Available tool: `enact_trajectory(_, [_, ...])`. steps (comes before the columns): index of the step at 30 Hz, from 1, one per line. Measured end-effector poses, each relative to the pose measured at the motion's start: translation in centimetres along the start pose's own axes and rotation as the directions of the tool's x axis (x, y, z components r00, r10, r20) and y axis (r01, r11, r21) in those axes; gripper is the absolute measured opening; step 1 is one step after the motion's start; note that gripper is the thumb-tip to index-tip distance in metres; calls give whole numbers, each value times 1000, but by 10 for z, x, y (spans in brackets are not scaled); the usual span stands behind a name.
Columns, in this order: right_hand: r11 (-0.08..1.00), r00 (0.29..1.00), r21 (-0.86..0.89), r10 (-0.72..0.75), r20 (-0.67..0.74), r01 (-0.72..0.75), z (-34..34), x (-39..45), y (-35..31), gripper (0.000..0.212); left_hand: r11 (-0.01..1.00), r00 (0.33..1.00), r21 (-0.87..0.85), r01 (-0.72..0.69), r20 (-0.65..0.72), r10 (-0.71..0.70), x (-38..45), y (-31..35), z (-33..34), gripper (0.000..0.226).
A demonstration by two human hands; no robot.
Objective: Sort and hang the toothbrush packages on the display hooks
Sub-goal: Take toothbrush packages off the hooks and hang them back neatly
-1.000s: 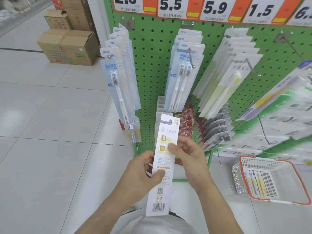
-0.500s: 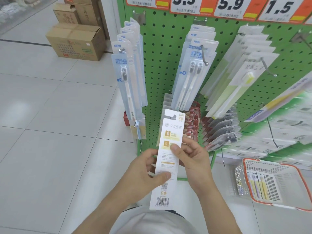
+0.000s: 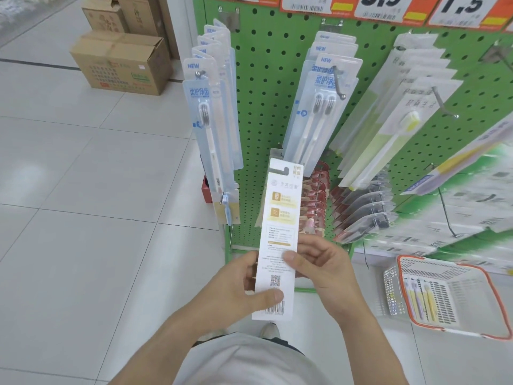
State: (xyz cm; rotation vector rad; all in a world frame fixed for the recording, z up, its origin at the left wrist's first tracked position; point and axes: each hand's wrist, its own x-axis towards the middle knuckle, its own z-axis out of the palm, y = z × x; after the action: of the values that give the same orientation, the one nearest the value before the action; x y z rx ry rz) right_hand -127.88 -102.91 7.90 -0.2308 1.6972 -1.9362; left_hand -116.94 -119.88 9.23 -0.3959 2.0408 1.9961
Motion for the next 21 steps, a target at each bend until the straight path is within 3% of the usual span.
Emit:
enact_trajectory(3, [999, 999, -24, -34, -23, 34, 1, -1, 1, 33, 1000, 1000, 15, 13, 22, -13, 2, -4, 3, 60])
enact_trajectory(13, [999, 999, -3, -38, 13, 38, 1, -4, -5, 23, 998, 998, -56, 16, 55, -13, 1, -5, 2, 54])
enact_trajectory(16, [999, 999, 16, -35, 8, 35, -1, -3, -3, 24, 996, 998, -89, -15, 64, 20, 0, 0, 1, 37])
enact_trajectory(21, [993, 991, 104, 35, 126, -48, -4, -1, -2, 58, 961, 997, -269, -63, -49, 51, 4, 2, 3, 52])
